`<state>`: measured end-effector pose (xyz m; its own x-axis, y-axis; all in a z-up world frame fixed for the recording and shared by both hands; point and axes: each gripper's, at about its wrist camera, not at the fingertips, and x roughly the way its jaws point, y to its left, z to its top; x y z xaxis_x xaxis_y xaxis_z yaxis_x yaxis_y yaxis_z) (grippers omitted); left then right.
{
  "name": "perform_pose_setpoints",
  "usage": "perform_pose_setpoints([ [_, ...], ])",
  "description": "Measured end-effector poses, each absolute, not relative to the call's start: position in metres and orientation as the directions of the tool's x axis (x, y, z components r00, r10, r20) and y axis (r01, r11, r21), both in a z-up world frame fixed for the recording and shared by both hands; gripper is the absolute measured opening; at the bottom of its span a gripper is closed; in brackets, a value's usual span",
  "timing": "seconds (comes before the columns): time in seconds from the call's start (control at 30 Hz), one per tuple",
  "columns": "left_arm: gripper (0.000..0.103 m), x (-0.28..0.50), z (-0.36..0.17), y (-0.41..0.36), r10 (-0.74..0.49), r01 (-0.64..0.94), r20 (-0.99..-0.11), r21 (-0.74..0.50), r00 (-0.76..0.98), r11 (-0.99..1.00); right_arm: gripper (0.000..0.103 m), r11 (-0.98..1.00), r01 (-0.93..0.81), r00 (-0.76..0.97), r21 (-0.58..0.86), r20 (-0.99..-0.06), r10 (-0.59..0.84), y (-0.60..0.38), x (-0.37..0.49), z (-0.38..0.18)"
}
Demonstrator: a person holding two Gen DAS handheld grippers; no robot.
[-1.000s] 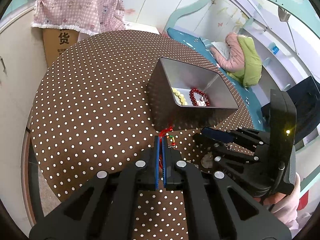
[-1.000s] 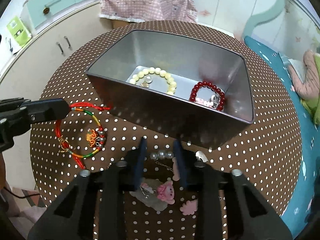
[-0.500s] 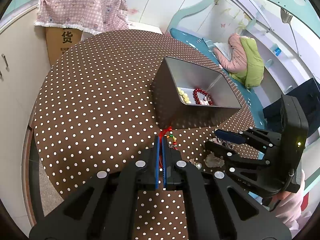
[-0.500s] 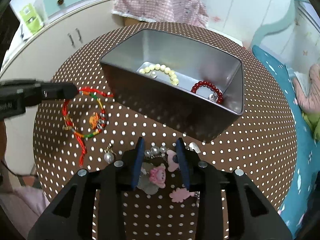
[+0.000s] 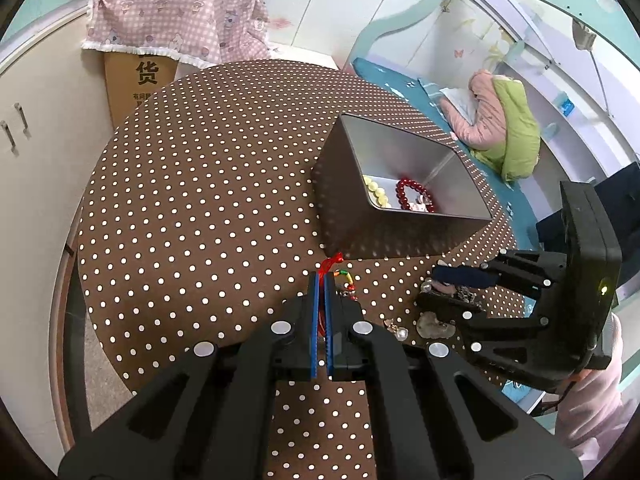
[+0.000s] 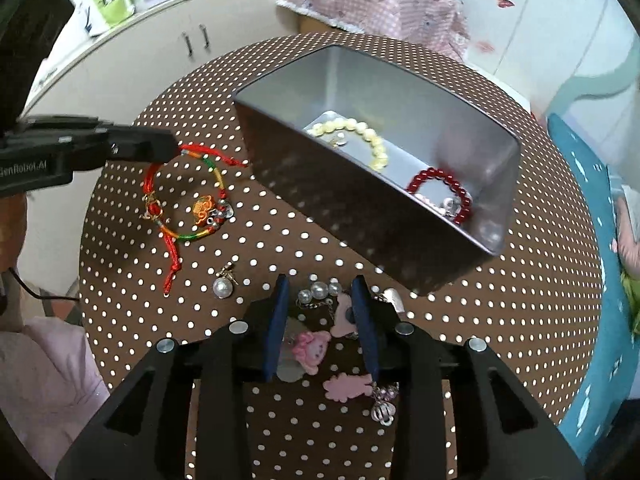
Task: Organize jewelry
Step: 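Grasp the pearl strand with silver charm using the right tool and lift it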
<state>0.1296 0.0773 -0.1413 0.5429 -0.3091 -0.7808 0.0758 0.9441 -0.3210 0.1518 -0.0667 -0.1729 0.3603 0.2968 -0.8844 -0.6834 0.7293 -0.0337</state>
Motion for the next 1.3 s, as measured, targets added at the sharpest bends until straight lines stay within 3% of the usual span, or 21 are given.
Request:
perform_pose_setpoints([
  [0.17,0.002,0.131,-0.142,0.076,-0.307,0.074,-0.783,-0.32,0.541,0.945,0.023,0.777,-0.626,0.417,-0.069,-0.871,0.259,-0.068,0.151,-0.164],
  [0.33,0.002,0.133,-0.143,0.075,-0.327,0.083,-0.779,-0.336,0.535,0.938,0.022,0.839,-0.54,0.383,0.06,-0.871,0.309,-0.07,0.148,-0.157],
  [0.53,0.002,0.135,-0.145,0.08,-0.371,0.122,-0.769,-0.364,0.52,0.924,0.019,0.913,-0.392,0.356,0.115,-0.896,0.265,-0.07,0.158,-0.171],
  [0.8,0.002,0.143,-0.148,0.086,-0.416,0.193,-0.768,-0.37,0.488,0.909,0.019,0.967,-0.25,0.404,0.052,-0.902,0.153,-0.057,0.162,-0.179],
  [1.03,0.002,0.148,-0.15,0.087,-0.446,0.235,-0.759,-0.379,0.475,0.895,0.014,0.98,-0.18,0.387,0.078,-0.911,0.144,-0.061,0.161,-0.179],
  [1.3,0.002,0.148,-0.156,0.086,-0.473,0.259,-0.753,-0.395,0.458,0.881,0.019,0.995,-0.053,0.375,0.087,-0.921,0.101,-0.06,0.175,-0.172],
])
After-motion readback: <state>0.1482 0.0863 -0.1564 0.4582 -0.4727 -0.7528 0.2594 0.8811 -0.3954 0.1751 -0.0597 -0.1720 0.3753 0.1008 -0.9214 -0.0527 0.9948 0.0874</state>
